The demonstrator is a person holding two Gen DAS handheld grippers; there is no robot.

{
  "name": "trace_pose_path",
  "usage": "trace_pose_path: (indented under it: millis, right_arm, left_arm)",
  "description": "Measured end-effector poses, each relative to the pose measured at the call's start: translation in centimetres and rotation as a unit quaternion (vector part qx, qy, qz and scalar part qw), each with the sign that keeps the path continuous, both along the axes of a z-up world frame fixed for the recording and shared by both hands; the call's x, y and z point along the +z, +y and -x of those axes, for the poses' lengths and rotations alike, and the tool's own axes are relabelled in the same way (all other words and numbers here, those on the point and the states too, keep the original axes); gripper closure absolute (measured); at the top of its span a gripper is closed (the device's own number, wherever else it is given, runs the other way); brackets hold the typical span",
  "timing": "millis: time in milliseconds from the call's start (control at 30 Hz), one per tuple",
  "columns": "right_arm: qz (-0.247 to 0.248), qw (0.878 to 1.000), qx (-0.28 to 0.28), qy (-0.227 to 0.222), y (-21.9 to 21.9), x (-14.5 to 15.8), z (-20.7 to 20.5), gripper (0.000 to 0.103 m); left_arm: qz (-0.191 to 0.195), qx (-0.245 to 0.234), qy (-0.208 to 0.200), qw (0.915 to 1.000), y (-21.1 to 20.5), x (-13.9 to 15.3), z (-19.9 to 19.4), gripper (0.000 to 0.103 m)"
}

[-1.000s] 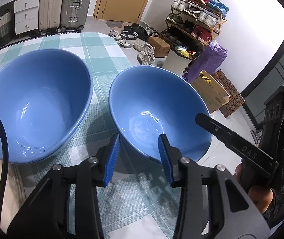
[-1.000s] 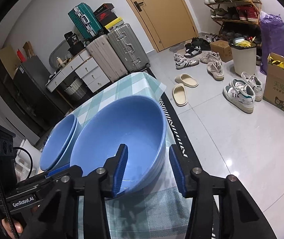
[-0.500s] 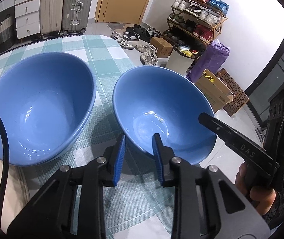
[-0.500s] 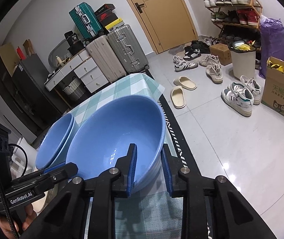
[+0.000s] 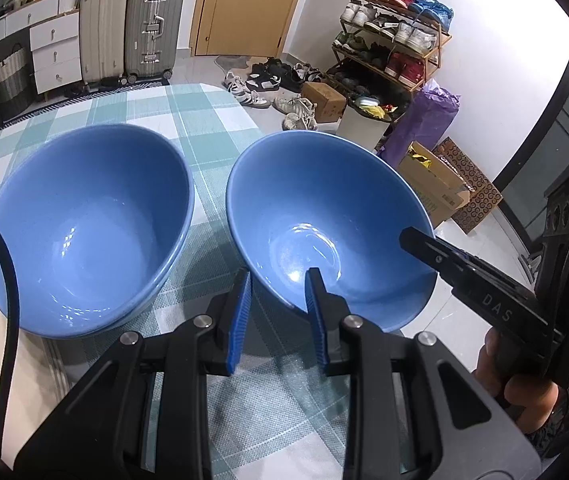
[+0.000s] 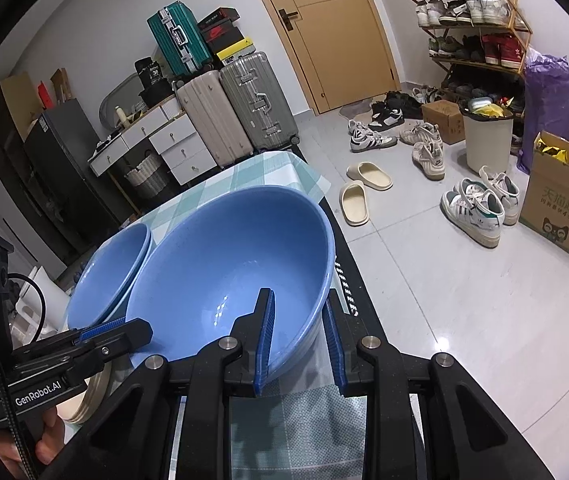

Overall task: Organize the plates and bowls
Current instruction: 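Lift the light-blue bowl with the right gripper over the nested bowls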

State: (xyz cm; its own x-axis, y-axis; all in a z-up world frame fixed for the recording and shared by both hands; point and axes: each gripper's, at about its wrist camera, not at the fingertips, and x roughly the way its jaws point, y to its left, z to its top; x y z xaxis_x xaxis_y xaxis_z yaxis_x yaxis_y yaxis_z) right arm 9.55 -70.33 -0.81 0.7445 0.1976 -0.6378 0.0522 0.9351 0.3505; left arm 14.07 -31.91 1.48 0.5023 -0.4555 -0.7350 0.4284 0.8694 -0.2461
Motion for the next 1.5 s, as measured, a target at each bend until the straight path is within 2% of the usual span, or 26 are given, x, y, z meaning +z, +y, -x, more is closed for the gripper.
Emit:
trace_pose_path:
  millis: [333,800,1000,1500]
  right_arm:
    - [0.005,1.0,-0.006,-0.018,0.2,1.5,1.4,0.077]
    - [0.027,0.998,-0.021,-0.055,1.1,5.4,3.9,0.077]
    - [0.03,0.996,-0.026,-0.077,2.5,7.3,5.6,0.077]
    - [0.04,0.996,-0.013,-0.08,6.6,8.9,6.8,0.077]
  left_arm:
    - [0.003,-0.011,-0.028,0.9995,0.3,2.3,1.5,0.079]
    - [0.022,-0.029,-0.058,0.9976,1.5,6.1,4.5,0.079]
    - [0.025,-0.033,-0.071,0.9966,2.5,7.8,5.8,0.079]
    - [0.035,-0.019,-0.099,0.9943,6.8,11.5,8.8,0.079]
